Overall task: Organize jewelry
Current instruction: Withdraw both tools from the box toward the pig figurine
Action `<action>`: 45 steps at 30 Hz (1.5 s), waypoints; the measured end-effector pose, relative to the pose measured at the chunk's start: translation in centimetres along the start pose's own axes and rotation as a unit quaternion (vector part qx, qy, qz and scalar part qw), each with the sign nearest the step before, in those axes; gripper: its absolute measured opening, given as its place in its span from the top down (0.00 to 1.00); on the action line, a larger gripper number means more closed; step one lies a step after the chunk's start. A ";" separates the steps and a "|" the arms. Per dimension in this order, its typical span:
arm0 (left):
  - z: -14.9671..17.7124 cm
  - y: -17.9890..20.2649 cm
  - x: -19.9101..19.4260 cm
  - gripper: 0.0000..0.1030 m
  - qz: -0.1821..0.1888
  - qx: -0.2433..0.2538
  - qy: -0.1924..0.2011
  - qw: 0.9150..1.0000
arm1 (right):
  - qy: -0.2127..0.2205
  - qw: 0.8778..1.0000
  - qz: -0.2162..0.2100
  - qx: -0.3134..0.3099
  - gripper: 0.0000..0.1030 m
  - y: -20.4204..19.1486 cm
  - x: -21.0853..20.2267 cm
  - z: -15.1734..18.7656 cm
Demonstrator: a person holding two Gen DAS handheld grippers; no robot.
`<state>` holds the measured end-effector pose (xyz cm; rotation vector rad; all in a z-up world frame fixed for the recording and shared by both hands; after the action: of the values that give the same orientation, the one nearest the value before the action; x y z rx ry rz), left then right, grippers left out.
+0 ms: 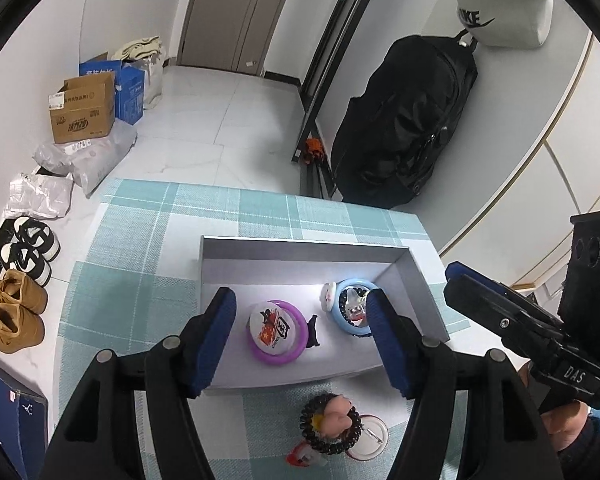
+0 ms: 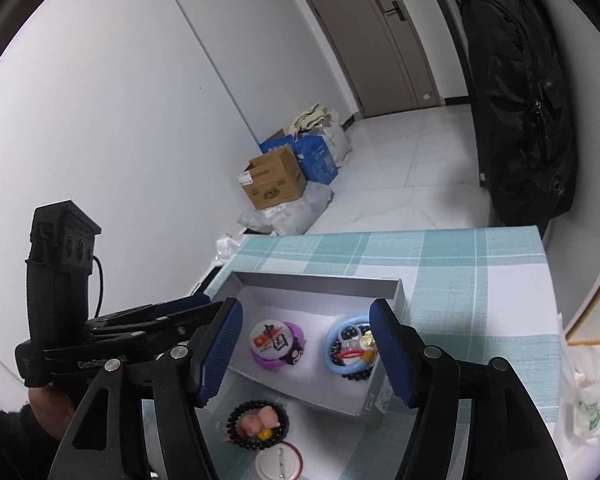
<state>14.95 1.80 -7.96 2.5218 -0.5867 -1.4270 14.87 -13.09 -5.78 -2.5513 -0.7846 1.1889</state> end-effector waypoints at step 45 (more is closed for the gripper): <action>6.2 -6.5 -4.5 0.24 -0.013 -0.116 -0.005 0.993 | -0.132 0.984 0.065 -0.102 0.29 -4.4 5.2 9.7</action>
<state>9.19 9.85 -9.91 2.3499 -0.3664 -1.4266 8.62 -6.84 -13.64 -2.6762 -0.8477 1.5909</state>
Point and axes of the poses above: each gripper's, at about its wrist camera, not at the fingertips, and x roughly the way its jaws point, y to its right, z to its underside, the point moved 6 cm from there along x, roughly the way its jaws point, and after that the axes turned 8 degrees about -y, right-handed, at the moved point
